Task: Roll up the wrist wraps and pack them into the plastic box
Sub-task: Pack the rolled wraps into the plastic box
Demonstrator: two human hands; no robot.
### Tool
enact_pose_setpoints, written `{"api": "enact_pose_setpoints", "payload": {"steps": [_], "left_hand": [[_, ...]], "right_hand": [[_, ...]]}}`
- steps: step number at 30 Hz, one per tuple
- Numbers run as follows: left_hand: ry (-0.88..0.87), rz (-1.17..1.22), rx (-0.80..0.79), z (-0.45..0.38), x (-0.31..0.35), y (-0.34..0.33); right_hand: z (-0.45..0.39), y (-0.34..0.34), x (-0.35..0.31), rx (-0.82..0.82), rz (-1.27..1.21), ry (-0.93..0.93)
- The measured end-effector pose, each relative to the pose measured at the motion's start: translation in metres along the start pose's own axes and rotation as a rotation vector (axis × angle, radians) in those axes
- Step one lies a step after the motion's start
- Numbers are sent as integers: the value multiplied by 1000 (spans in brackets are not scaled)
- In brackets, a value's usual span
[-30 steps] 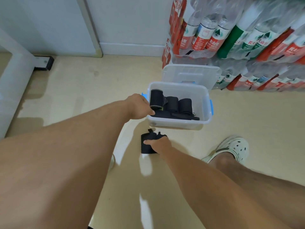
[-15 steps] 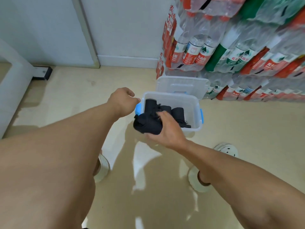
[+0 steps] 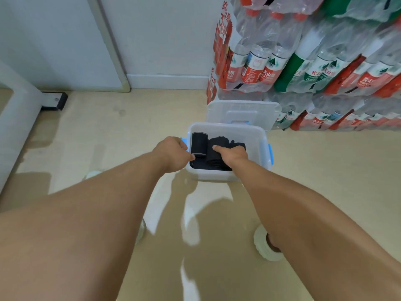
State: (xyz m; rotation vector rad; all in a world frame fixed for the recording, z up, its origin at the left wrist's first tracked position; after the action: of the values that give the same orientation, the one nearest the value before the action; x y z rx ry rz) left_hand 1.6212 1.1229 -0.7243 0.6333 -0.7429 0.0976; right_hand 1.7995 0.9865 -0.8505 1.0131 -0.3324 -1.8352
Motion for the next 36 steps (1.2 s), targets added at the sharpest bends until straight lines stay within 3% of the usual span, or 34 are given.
{"api": "enact_pose_setpoints", "payload": {"steps": [6, 11, 18, 22, 28, 36], "left_hand": [[13, -37, -50, 1, 2, -15], [12, -36, -64, -2, 5, -25], [-39, 94, -45, -10, 19, -43], [-56, 203, -32, -19, 26, -50], [5, 123, -67, -35, 14, -59], [48, 78, -13, -62, 1, -40]], "right_hand": [[-14, 1, -5, -14, 16, -53], [-14, 16, -15, 40, 254, 47], [-17, 84, -65, 315, 378, 425], [-29, 110, -104, 335, 513, 512], [-53, 106, -132, 293, 841, 542], [-83, 93, -108, 312, 1099, 492]]}}
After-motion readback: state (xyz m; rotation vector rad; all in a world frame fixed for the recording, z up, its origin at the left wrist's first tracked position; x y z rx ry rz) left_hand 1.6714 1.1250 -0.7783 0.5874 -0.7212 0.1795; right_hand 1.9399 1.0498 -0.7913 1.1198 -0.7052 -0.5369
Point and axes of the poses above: each hand's wrist, its own z-axis away from the middle knuckle, its own y-axis out of the back of the hand, x = y × z, the point moved 6 cm from there along -z, towards the middle knuckle, and after that the axes turned 8 degrees about z, right-handed, at the moved point
